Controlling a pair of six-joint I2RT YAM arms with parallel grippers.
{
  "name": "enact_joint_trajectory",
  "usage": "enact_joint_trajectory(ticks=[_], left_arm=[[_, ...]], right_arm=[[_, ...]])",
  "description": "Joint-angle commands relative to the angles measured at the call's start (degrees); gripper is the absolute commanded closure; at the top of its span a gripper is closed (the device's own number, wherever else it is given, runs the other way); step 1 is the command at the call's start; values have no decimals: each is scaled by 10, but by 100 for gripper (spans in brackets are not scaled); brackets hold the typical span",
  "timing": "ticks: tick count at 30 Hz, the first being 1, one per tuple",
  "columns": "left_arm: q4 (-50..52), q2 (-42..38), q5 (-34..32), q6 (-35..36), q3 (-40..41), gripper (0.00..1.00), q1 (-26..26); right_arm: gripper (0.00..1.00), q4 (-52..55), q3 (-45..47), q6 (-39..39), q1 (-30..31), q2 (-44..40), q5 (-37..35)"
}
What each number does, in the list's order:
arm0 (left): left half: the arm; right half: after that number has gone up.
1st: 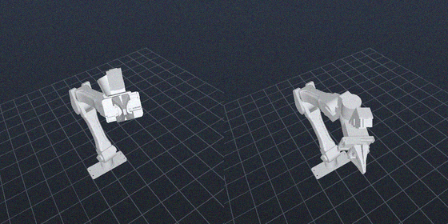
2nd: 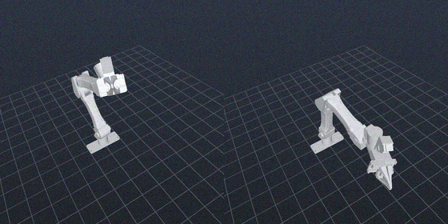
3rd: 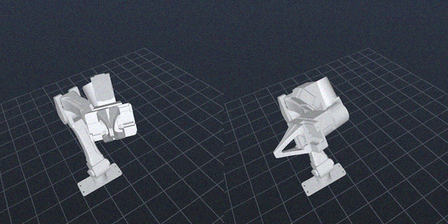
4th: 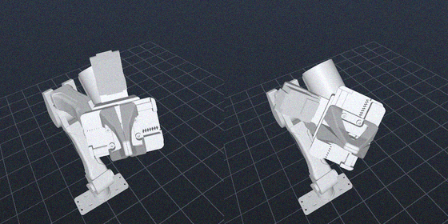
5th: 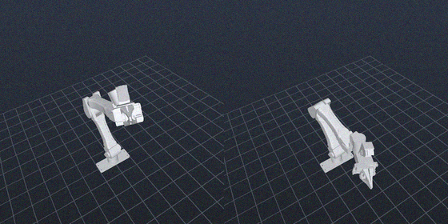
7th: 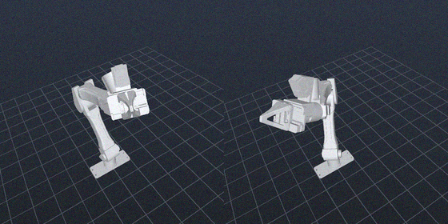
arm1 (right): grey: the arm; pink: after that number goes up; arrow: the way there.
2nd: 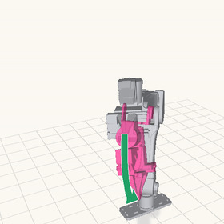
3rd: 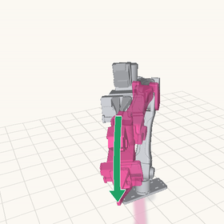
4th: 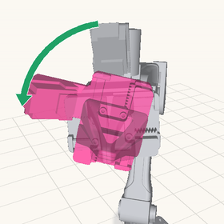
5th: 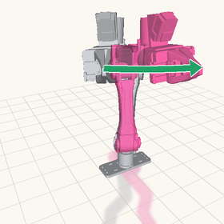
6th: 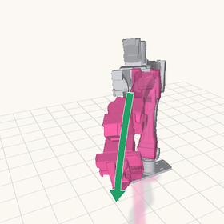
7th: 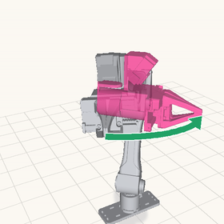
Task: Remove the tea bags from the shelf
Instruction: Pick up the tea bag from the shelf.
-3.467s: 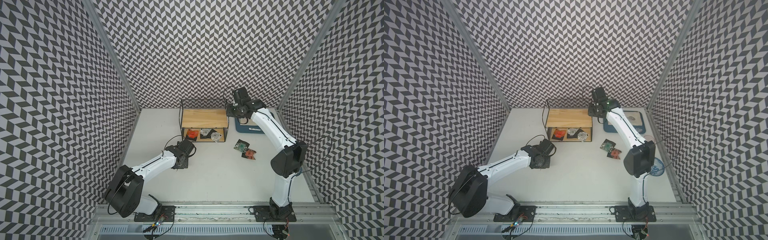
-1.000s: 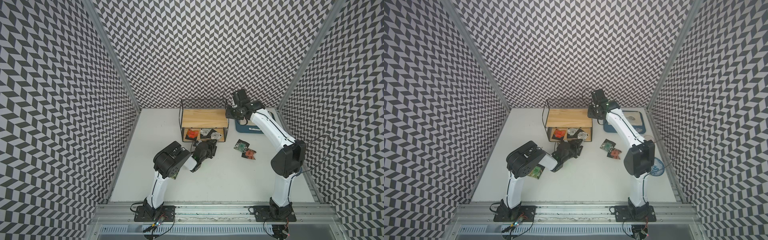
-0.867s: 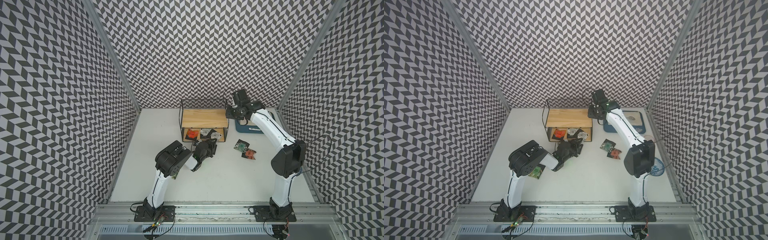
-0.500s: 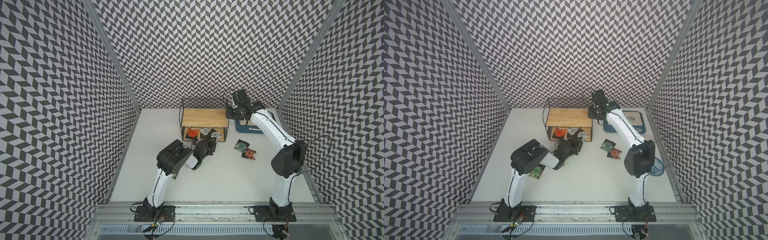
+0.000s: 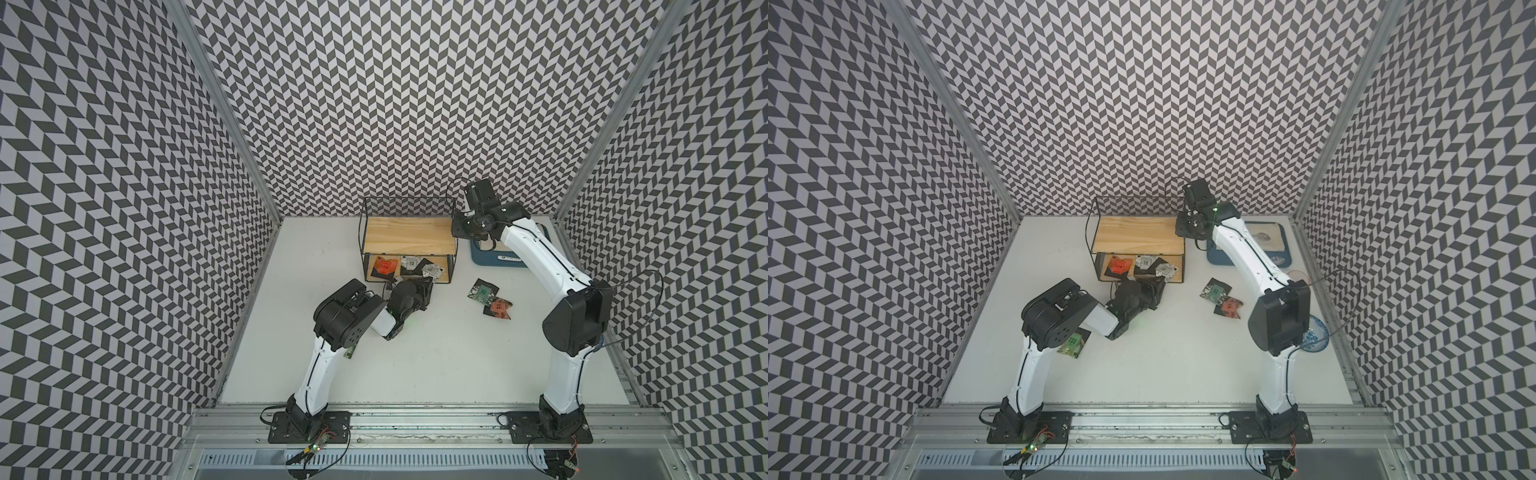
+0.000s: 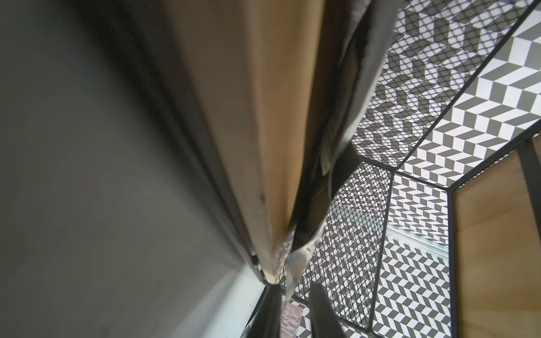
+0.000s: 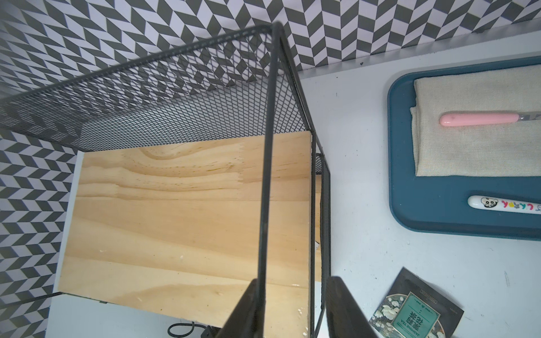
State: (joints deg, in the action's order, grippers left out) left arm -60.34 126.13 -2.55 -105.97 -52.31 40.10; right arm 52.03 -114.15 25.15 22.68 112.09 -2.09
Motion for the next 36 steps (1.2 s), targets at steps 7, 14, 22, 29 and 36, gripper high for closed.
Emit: enact_joint_trajectory(ticks=[7,14,22,29,36], left_arm=[[4,11,9,12,-8,96,0],[3,0,6,17,-1,100,1],[2,-57,15,53,25,100,-1],[17,-145,56,73,86,100,-1],[14,-250,113,97,193,100,-2]], right_arm=[[62,-7,9,7,-4,-21,-8],[62,-7,7,7,-5,-20,-11],[62,-9,7,9,-8,-20,-17],[62,-9,7,6,-13,-22,-24],[62,-9,9,3,-16,-25,-28]])
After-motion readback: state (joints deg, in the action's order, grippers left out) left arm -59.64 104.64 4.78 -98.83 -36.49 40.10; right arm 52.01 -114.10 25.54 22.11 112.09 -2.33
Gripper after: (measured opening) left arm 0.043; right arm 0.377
